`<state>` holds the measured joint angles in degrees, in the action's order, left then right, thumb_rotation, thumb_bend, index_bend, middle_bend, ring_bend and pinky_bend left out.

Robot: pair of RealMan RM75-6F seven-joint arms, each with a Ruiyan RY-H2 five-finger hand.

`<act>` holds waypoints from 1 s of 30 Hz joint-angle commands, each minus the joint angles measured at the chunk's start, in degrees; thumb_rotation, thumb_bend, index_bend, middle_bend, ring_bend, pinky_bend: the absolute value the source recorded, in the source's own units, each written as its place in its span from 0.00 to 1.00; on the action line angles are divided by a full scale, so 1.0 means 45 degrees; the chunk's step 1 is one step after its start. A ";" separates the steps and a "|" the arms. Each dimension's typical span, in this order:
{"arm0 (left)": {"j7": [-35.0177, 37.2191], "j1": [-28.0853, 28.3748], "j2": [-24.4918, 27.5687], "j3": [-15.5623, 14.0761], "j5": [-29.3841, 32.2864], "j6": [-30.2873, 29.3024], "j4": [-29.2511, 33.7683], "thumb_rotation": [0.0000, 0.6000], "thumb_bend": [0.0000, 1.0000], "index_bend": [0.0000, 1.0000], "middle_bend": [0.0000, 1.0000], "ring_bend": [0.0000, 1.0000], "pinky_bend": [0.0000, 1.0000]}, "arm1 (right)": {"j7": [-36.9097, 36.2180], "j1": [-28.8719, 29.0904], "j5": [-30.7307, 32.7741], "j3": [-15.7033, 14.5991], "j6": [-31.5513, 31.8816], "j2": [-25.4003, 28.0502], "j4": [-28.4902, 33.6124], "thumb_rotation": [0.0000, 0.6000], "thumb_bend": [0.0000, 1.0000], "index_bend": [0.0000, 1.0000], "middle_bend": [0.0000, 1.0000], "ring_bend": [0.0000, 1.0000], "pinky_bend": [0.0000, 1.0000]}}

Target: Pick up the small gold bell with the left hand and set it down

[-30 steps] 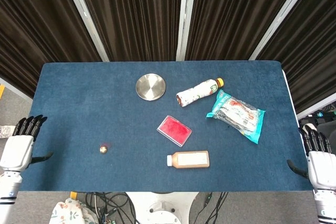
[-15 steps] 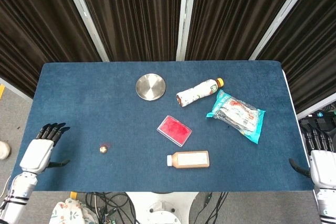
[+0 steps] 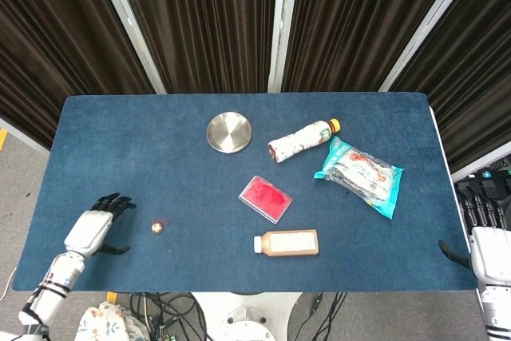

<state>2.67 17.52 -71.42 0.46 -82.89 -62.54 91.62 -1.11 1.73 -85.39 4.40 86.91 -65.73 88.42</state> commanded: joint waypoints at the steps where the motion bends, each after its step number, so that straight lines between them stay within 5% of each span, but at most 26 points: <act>1: 0.0010 0.0261 -0.0240 0.0040 0.0083 0.0270 -0.0050 1.00 0.00 0.23 0.16 0.03 0.10 | 0.0042 0.0016 -0.0018 -0.0002 -0.0008 0.0022 0.0051 1.00 0.10 0.00 0.00 0.00 0.00; 14: 0.0291 0.0949 -0.0873 0.0184 0.0205 0.0820 -0.0285 1.00 0.01 0.31 0.21 0.07 0.11 | 0.0081 0.0052 0.0023 -0.0058 -0.0128 -0.0009 0.0081 1.00 0.10 0.00 0.00 0.00 0.00; 30: 0.0421 0.1362 -0.1076 0.0304 0.0978 0.1365 -0.0430 1.00 0.19 0.37 0.25 0.07 0.12 | 0.0057 0.0078 0.0024 -0.0093 -0.0184 -0.0017 0.0058 1.00 0.10 0.00 0.00 0.00 0.00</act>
<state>4.55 23.63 -76.24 1.83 -78.51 -56.42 89.72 -0.85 2.09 -85.29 3.98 86.08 -65.81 88.69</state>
